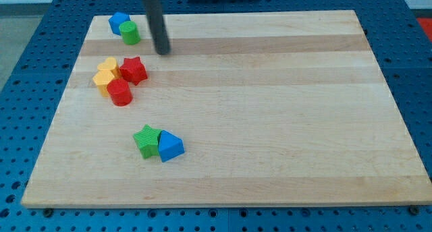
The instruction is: Slide the triangle closer to the green circle
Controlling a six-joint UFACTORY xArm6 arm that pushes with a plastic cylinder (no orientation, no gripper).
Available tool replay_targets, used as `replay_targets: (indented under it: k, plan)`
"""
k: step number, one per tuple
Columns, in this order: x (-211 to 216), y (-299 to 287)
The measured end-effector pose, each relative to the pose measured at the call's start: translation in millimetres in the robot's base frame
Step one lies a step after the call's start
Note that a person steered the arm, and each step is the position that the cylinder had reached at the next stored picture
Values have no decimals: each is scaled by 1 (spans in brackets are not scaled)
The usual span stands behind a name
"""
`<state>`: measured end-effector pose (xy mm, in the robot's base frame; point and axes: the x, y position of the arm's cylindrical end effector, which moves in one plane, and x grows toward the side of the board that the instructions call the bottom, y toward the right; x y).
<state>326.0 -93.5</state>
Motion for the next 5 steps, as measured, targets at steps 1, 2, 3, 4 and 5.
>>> replay_targets:
  k: [1,2,3,4,5]
  plan:
    - [60,66]
    - [133,92]
    - [199,87]
    - [236,66]
    - [260,45]
